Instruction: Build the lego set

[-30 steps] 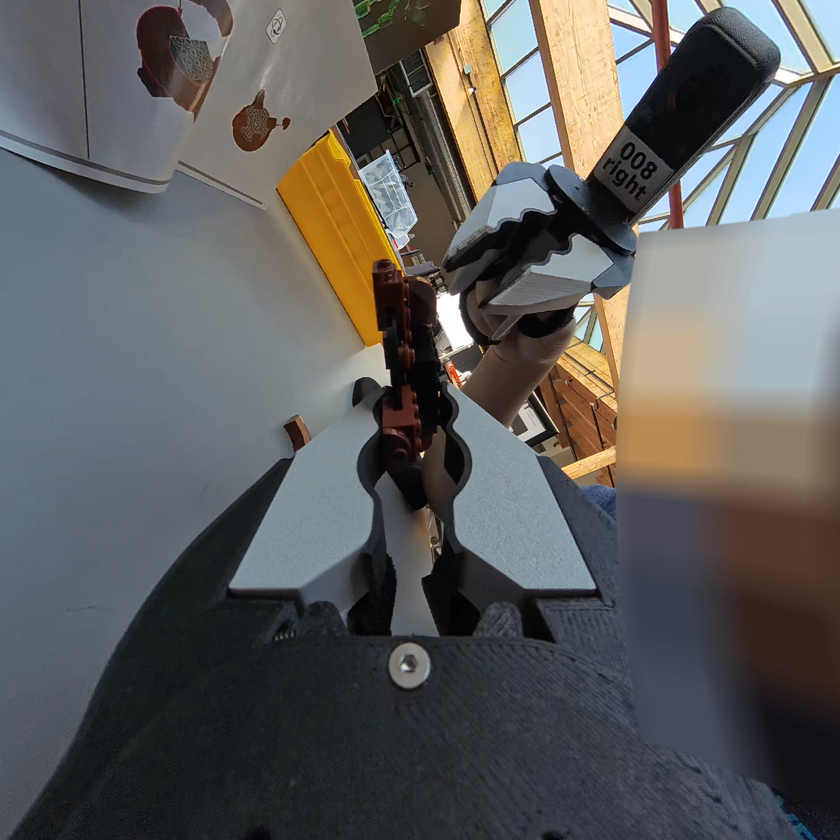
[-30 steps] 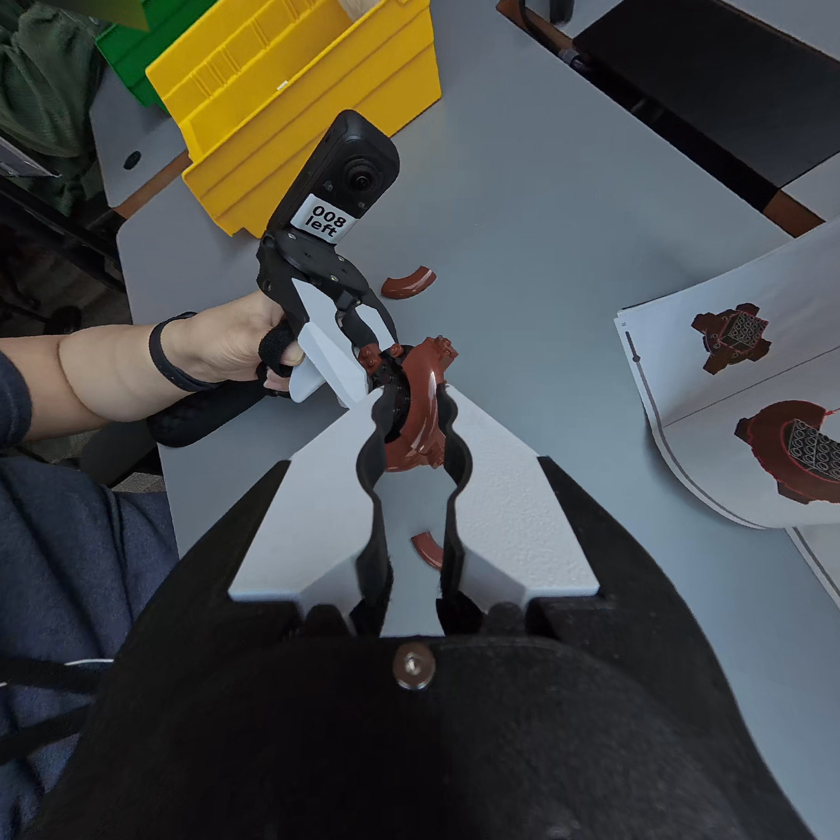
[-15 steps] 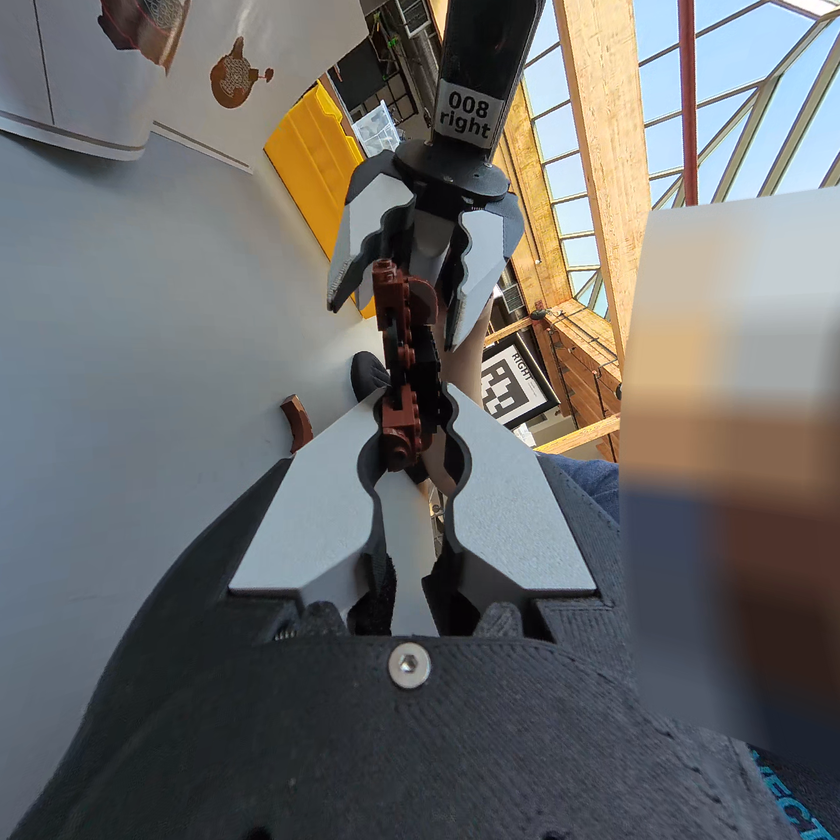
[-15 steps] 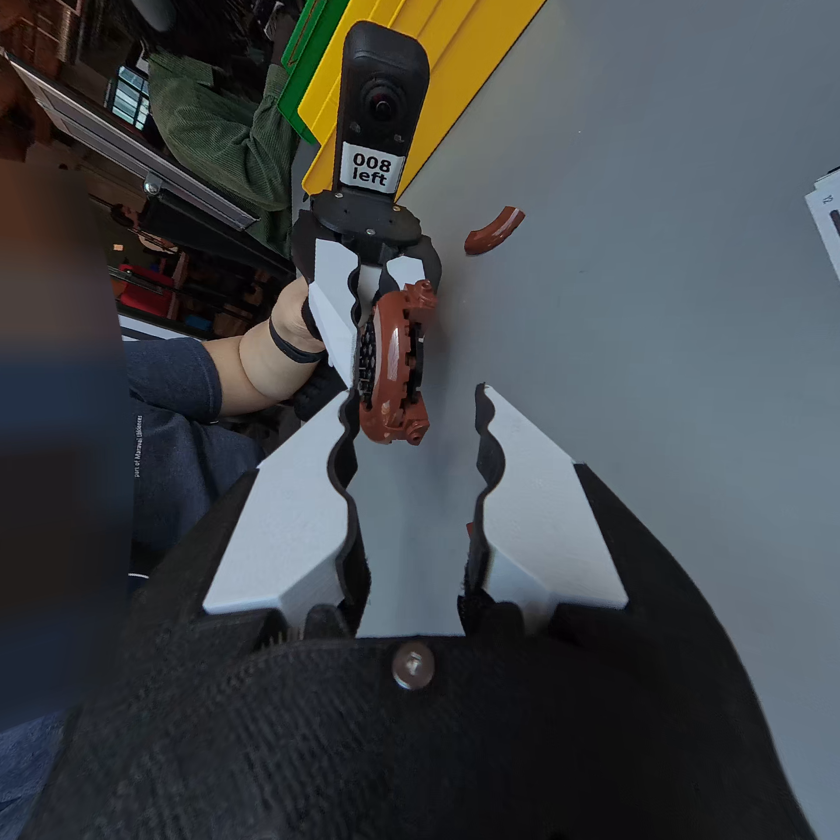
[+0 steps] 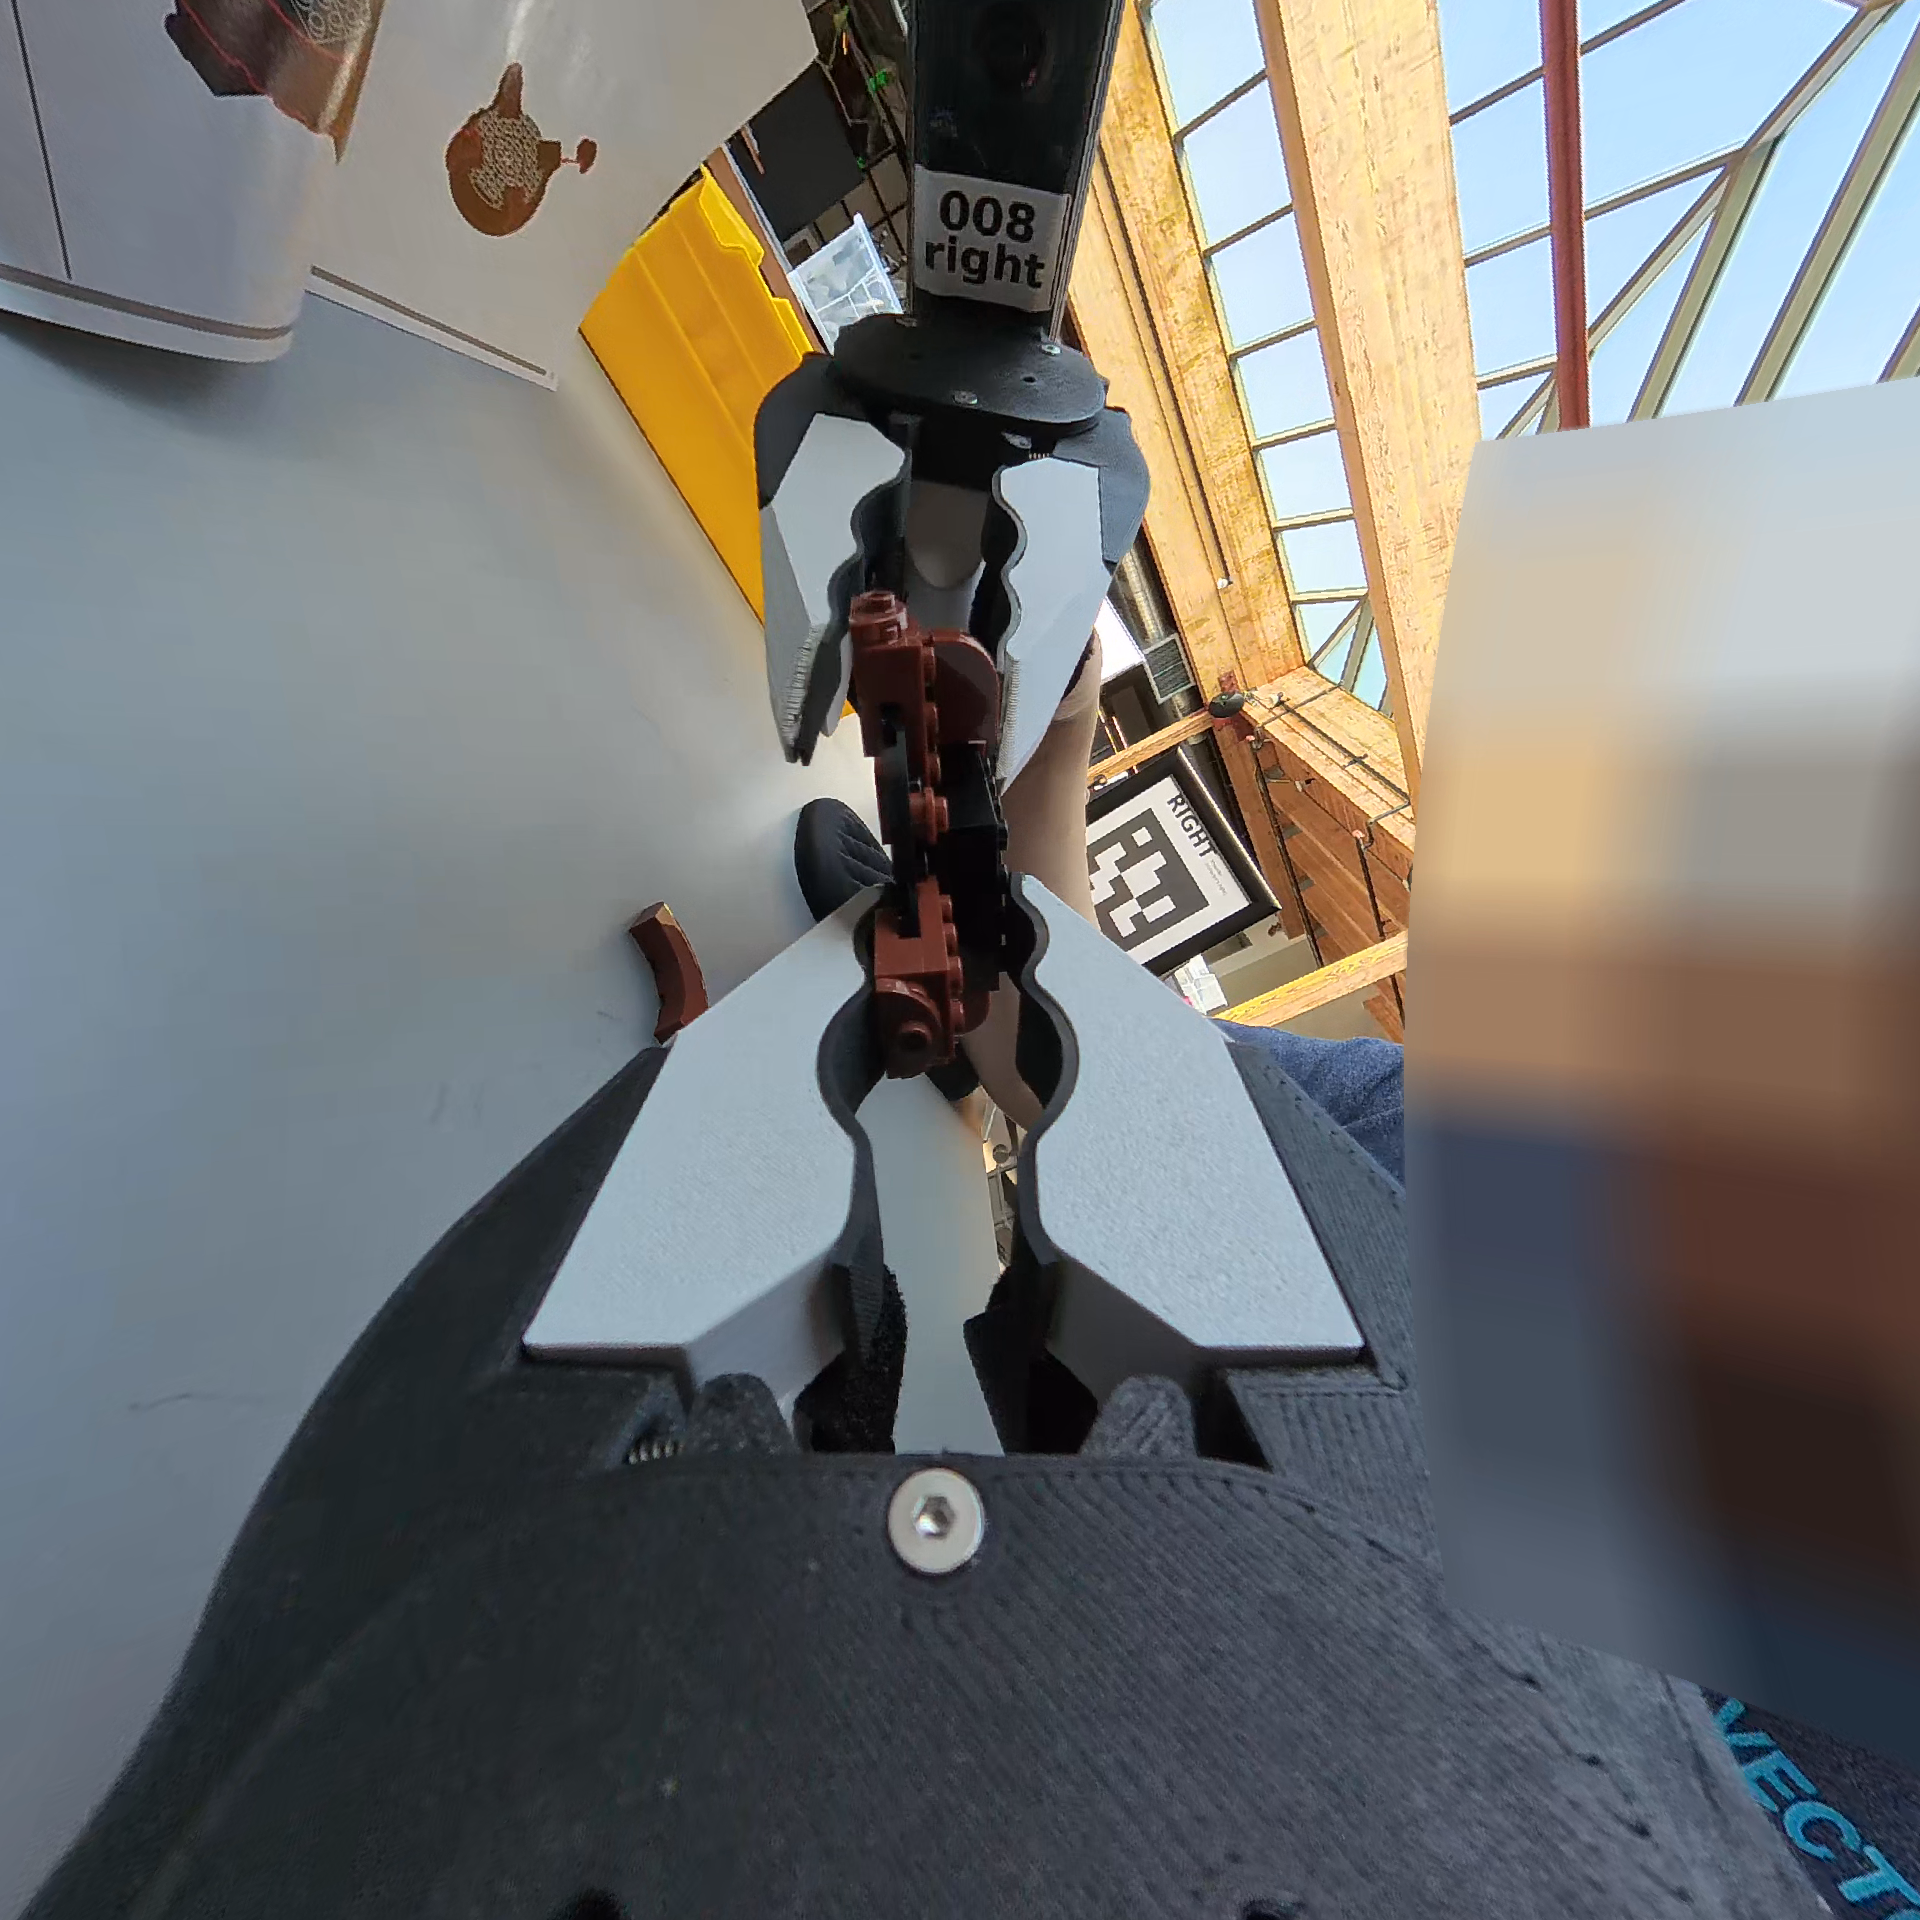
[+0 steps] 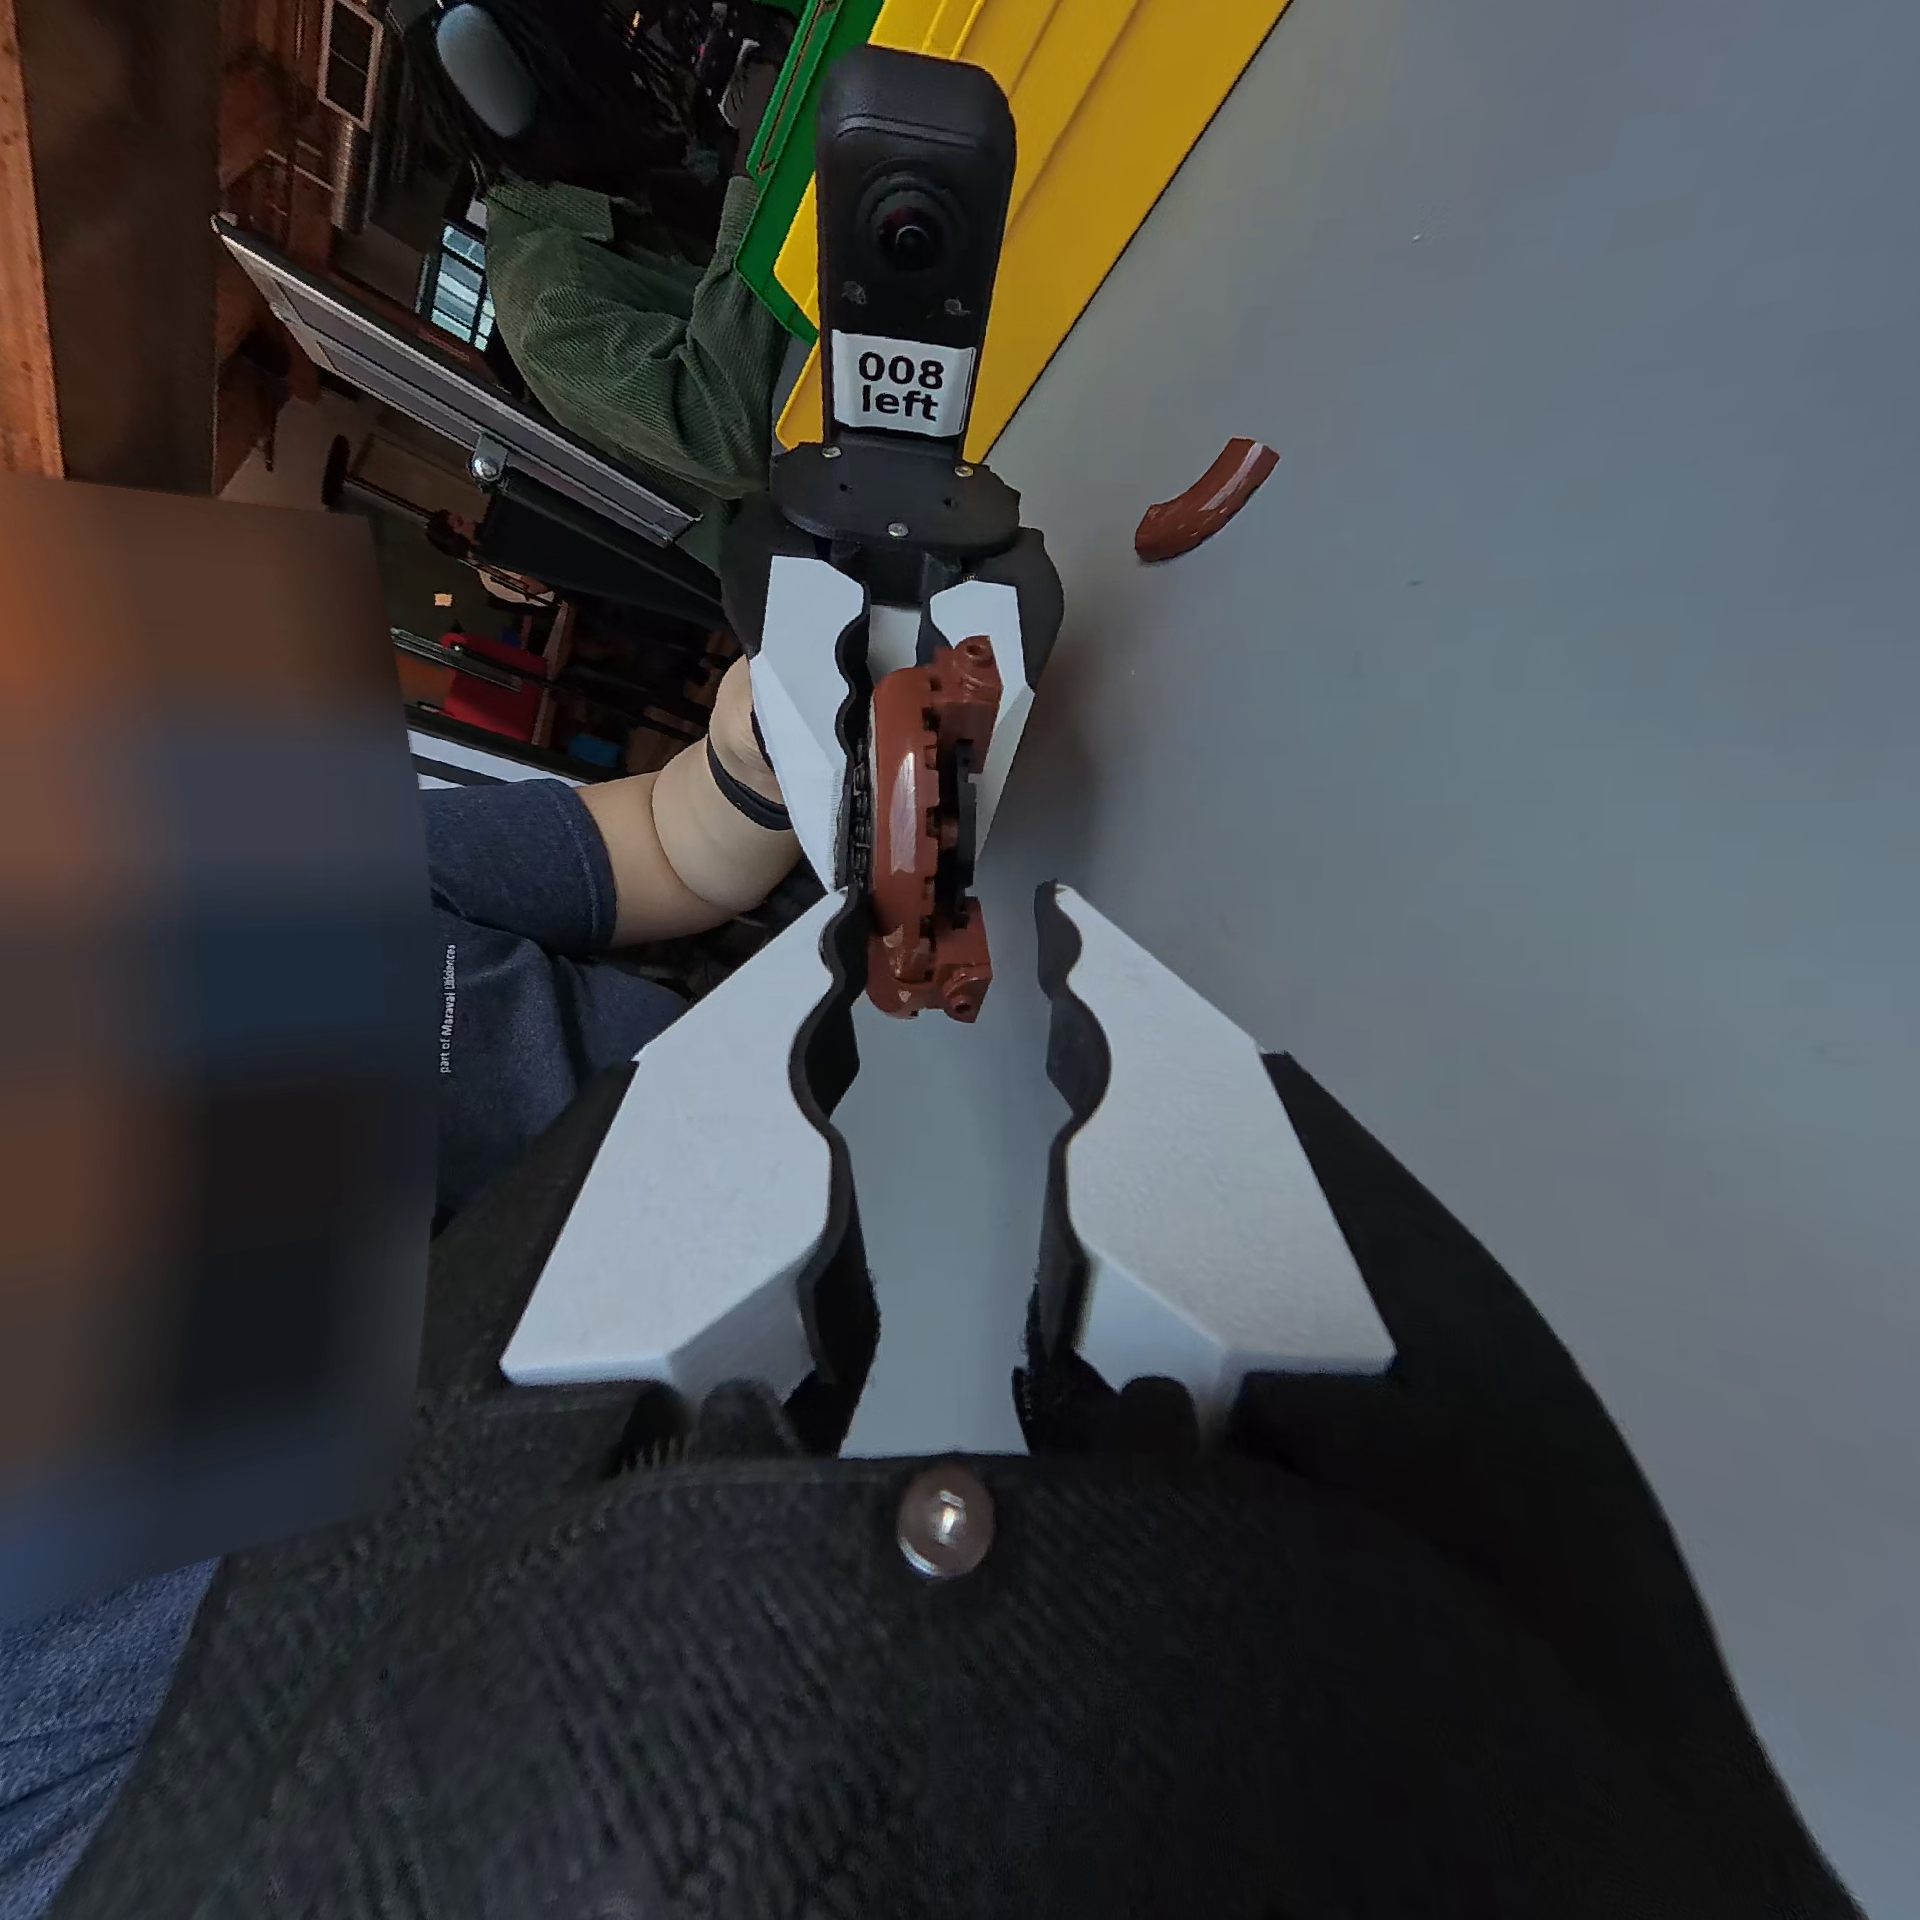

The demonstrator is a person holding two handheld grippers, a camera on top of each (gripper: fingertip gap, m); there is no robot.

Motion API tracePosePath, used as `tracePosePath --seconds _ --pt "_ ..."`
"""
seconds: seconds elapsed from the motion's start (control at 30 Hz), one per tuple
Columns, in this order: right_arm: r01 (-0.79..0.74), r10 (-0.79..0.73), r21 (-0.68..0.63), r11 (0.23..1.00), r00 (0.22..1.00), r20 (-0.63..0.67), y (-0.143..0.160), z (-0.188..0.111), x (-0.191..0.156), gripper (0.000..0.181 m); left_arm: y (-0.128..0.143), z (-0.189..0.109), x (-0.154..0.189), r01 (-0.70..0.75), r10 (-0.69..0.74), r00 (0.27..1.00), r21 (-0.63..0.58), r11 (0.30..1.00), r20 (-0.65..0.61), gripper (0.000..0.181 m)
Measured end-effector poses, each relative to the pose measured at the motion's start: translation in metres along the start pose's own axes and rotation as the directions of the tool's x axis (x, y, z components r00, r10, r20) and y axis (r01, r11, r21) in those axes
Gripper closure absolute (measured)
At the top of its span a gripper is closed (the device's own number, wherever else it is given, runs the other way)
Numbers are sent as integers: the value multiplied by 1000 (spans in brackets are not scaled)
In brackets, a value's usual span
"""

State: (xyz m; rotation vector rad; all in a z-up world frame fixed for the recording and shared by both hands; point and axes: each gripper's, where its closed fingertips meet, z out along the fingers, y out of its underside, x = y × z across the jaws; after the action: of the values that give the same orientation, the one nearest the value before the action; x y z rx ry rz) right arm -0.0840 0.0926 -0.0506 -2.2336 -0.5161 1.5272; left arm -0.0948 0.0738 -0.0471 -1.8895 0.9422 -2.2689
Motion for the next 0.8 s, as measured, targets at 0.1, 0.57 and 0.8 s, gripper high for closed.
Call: tracePosePath --seconds 0.1,0.57,0.8 --pt "-1 1 5 1000 1000 29 -1 -1 -4 154 -1 -1 2 -4 4 1000 6 1000 -8 164" --pt "-7 1 55 998 994 112 -8 -2 -15 159 -7 -1 9 -59 59 998 35 998 -21 164" --pt "-20 9 62 998 985 170 -8 -2 -19 161 -7 -1 12 -78 79 997 33 996 -24 164"
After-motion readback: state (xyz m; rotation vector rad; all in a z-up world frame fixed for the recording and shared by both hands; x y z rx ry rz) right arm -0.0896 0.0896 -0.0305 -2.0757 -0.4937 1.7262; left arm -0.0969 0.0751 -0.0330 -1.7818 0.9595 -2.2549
